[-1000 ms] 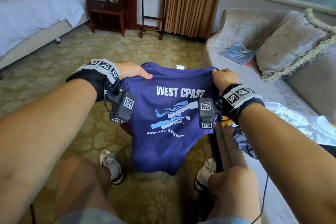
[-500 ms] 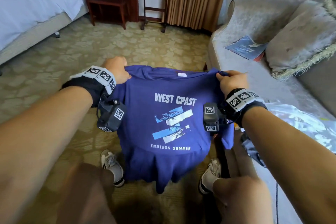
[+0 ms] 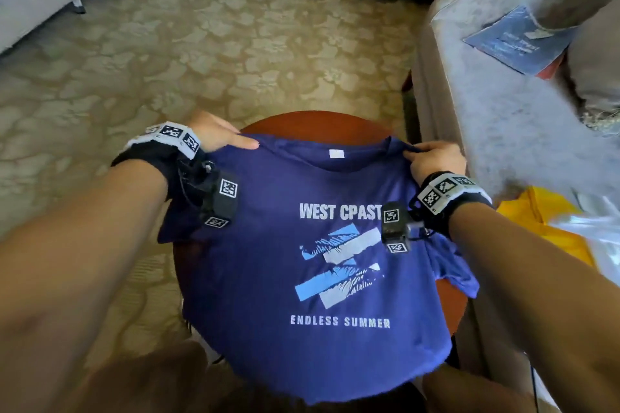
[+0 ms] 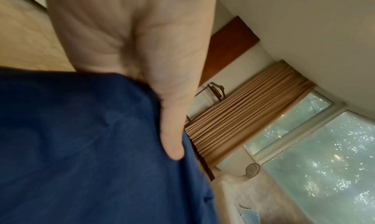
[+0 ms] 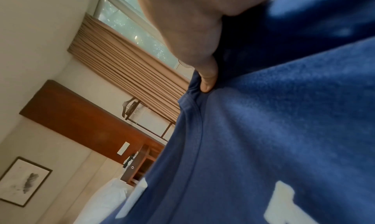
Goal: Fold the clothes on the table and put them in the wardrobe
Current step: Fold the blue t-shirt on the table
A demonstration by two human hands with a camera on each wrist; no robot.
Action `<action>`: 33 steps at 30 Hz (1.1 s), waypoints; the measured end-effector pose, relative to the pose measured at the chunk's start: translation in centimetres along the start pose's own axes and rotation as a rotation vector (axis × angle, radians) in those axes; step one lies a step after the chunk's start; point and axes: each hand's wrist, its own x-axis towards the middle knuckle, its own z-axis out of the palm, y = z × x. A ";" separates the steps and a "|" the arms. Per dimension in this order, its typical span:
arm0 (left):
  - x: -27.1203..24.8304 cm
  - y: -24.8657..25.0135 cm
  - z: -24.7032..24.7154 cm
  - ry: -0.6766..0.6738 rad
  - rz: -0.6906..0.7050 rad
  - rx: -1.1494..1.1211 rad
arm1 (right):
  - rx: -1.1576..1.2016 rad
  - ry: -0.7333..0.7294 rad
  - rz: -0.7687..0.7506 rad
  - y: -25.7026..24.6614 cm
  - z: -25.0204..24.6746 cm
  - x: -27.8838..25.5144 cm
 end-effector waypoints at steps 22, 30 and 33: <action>2.2 0.5 6.0 0.353 0.193 0.376 | -0.104 0.087 -0.116 -1.3 3.7 1.4; -2.5 1.2 10.7 0.088 0.194 0.527 | -0.283 0.091 0.342 3.1 -0.5 -1.1; -3.0 2.7 13.0 0.034 0.305 0.532 | -0.299 0.054 0.366 4.5 -0.9 -1.1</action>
